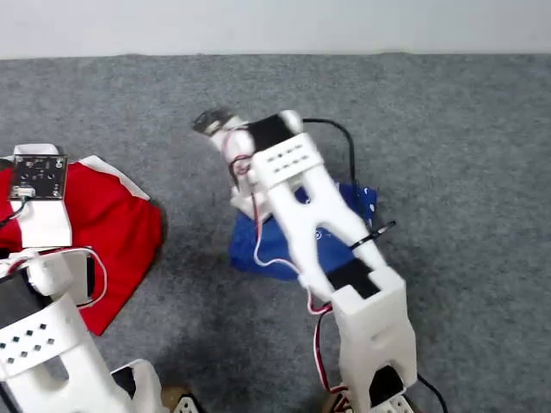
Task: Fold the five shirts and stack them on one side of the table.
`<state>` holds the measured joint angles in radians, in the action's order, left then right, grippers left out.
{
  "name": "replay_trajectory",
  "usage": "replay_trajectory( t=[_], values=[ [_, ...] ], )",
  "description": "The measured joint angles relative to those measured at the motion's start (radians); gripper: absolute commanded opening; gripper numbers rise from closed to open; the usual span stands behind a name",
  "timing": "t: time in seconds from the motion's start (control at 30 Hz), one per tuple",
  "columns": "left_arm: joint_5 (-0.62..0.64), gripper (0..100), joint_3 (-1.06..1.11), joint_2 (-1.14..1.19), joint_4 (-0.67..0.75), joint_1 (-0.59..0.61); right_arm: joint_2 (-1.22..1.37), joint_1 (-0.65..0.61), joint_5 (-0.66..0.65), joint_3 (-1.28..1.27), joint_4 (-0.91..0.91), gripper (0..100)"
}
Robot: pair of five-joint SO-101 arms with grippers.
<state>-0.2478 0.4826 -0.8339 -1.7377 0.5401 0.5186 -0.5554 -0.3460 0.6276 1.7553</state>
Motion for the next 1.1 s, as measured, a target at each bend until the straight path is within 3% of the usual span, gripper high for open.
replay_trajectory(
  t=[0.3, 0.57, 0.9, 1.1],
  values=[
    [0.000, 2, 0.000, 0.000, 0.000, 0.000, 0.015, -0.043, 0.064, -0.048, 0.000, 1.1],
    [0.000, 2, 0.000, 0.000, 0.000, 0.000, -0.278, 0.075, 0.222, -0.391, 0.000, 1.6],
    [0.000, 2, 0.000, 0.000, 0.000, 0.000, -0.506, 0.221, 0.543, -0.582, 0.000, 25.8],
    [0.000, 2, 0.000, 0.000, 0.000, 0.000, -0.485, 0.313, 0.660, -0.675, -0.017, 28.3]
  ],
)
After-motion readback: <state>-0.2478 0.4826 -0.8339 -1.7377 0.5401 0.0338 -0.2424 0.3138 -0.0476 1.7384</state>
